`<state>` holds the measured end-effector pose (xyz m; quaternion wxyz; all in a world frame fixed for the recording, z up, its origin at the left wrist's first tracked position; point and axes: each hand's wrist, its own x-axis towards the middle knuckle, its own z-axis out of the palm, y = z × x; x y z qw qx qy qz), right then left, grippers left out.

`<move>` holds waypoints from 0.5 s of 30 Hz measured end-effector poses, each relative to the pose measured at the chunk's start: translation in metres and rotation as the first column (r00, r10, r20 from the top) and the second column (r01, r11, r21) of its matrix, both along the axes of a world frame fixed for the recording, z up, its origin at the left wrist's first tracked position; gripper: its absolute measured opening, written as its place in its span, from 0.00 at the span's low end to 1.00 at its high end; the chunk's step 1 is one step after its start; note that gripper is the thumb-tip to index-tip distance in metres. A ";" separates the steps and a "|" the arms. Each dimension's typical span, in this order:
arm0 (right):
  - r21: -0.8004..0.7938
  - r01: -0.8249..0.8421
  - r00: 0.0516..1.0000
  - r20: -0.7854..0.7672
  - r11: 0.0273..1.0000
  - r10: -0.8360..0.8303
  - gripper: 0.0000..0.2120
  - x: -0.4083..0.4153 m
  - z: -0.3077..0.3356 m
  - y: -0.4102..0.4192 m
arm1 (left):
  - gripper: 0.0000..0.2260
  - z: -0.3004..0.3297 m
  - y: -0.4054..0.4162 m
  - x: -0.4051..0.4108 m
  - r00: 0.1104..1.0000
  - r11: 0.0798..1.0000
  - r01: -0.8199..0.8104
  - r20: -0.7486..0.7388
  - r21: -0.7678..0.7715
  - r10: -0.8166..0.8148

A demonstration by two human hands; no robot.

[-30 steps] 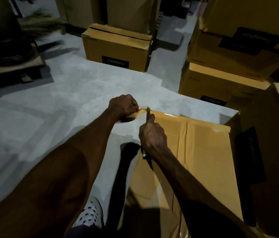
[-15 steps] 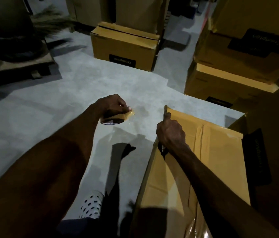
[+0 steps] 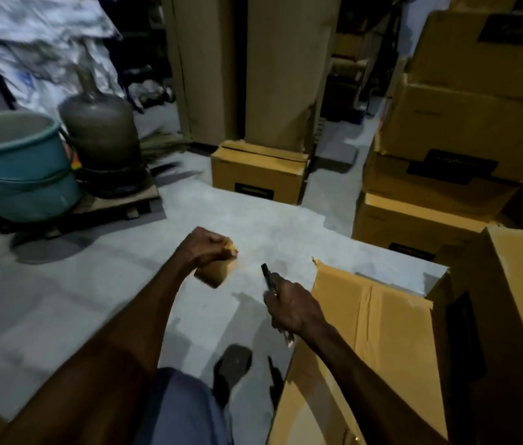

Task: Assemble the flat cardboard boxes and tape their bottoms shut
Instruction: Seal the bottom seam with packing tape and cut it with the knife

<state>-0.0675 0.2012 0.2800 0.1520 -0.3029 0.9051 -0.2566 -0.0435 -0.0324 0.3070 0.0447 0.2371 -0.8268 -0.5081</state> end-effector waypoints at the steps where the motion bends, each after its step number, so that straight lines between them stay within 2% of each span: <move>1: -0.039 -0.015 0.999 0.036 0.999 0.016 0.12 0.012 0.013 -0.007 | 0.22 0.010 -0.001 0.025 1.000 1.000 -0.014 -0.005 -0.014 0.014; 4: -0.152 -0.001 0.986 0.166 0.988 0.027 0.10 0.053 0.049 -0.031 | 0.16 0.032 -0.011 0.093 0.999 0.999 -0.034 -0.029 -0.038 0.033; 8: -0.319 0.072 0.944 0.328 0.945 0.039 0.11 0.124 0.079 -0.071 | 0.20 0.060 -0.029 0.185 0.996 0.995 -0.064 -0.060 -0.078 0.060; 11: -0.378 0.080 0.904 0.417 0.922 0.092 0.09 0.181 0.084 -0.108 | 0.29 0.075 -0.049 0.255 0.997 0.963 -0.073 -0.029 -0.260 0.068; 15: -0.408 0.005 0.876 0.442 0.913 0.193 0.09 0.247 0.076 -0.152 | 0.30 0.071 -0.075 0.336 0.991 0.865 -0.071 0.064 -0.497 0.118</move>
